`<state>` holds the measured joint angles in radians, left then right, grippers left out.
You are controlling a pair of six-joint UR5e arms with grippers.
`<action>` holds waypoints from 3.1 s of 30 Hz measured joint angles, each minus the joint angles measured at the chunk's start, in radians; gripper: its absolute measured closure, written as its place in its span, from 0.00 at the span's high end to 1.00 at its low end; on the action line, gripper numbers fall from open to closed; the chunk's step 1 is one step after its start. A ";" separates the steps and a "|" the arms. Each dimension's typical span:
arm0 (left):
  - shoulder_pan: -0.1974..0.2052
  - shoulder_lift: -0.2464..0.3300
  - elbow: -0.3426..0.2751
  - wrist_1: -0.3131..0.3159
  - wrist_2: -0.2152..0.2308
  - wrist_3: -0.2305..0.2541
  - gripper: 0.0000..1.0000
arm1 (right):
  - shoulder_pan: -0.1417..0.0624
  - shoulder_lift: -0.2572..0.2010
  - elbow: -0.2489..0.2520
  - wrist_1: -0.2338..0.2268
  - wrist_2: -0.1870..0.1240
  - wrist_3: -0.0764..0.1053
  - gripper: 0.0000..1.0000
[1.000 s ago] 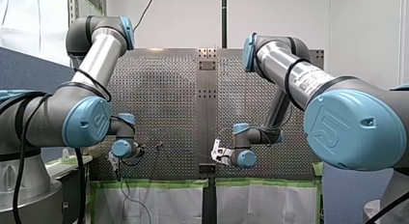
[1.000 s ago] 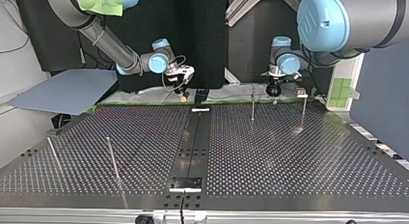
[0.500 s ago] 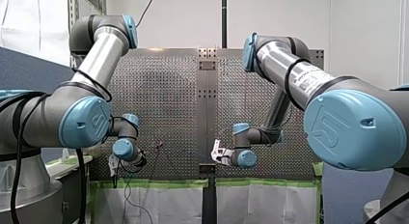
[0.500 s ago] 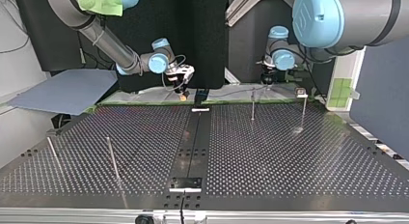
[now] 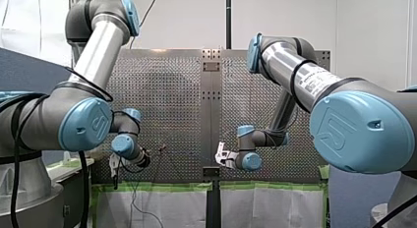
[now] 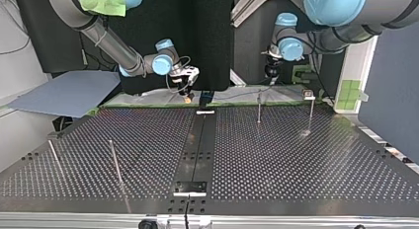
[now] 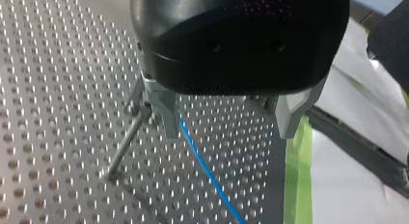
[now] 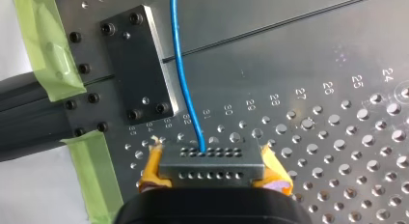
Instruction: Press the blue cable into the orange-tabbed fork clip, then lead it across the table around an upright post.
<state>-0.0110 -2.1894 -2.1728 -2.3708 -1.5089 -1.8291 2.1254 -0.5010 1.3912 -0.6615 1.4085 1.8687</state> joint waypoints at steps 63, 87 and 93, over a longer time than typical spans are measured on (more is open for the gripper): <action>-0.086 0.008 -0.076 0.279 -0.065 0.038 0.98 | 0.008 0.001 0.001 0.031 0.000 -0.005 0.00; -0.163 0.008 -0.076 0.255 -0.147 0.056 0.98 | 0.012 0.002 0.000 0.031 -0.003 -0.005 0.00; -0.187 0.008 -0.073 0.245 -0.159 0.030 0.98 | 0.013 0.002 0.000 0.031 -0.003 -0.005 0.00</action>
<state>-0.1979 -2.1818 -2.2461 -2.1262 -1.6682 -1.7988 2.1383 -0.4995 1.3915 -0.6306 1.4052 1.8640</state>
